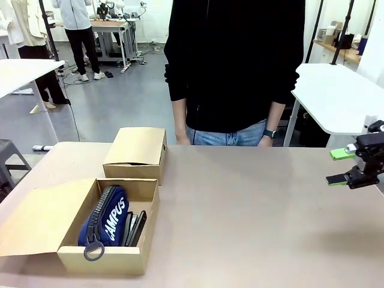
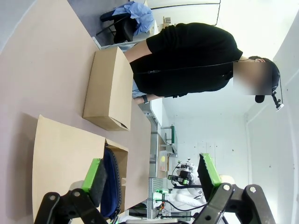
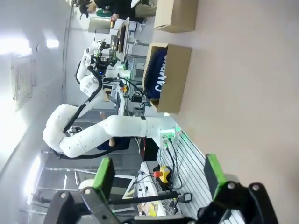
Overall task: Place items inside the box.
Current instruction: Pick up a Pencil pouch or Stapler and place it inside the Mailer Box closest to the robot, then close the lid of the Mailer Box closest to the robot.
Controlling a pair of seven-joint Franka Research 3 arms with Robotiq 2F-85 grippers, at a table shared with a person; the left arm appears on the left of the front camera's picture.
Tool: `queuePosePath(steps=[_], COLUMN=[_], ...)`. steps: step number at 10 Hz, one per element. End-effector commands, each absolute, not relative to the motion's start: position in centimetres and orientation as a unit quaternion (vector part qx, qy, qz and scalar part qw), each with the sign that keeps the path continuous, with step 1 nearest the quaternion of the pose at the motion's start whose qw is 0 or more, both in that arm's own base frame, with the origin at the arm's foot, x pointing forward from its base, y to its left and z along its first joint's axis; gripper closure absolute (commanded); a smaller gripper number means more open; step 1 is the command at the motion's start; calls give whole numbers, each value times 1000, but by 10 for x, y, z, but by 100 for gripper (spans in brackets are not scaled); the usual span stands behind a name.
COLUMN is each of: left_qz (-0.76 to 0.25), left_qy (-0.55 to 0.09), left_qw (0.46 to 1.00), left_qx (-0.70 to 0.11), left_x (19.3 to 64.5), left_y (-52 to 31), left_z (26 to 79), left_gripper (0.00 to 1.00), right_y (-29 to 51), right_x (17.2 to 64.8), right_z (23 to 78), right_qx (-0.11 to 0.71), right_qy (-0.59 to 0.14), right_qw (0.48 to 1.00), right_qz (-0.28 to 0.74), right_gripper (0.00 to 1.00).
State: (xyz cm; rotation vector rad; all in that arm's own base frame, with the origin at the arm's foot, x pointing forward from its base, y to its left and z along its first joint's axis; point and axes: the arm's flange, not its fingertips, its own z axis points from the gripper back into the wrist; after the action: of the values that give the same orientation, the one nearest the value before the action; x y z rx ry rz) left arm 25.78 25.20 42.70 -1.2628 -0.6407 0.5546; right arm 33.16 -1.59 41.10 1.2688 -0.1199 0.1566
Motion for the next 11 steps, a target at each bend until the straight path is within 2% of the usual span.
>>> queuePosePath(steps=[1, 11], left_qz=[244, 251], left_qy=[-303, -290], left_qw=[716, 725], left_qx=[-579, -572], left_x=[259, 258], left_y=[252, 252], left_z=[427, 427], left_gripper=[0, 0], right_y=[-9, -9], right_x=[329, 329], right_z=[424, 424], right_qx=[596, 596], right_qy=[-57, -57], right_qw=[798, 798], right_qz=[74, 74], right_gripper=[0, 0])
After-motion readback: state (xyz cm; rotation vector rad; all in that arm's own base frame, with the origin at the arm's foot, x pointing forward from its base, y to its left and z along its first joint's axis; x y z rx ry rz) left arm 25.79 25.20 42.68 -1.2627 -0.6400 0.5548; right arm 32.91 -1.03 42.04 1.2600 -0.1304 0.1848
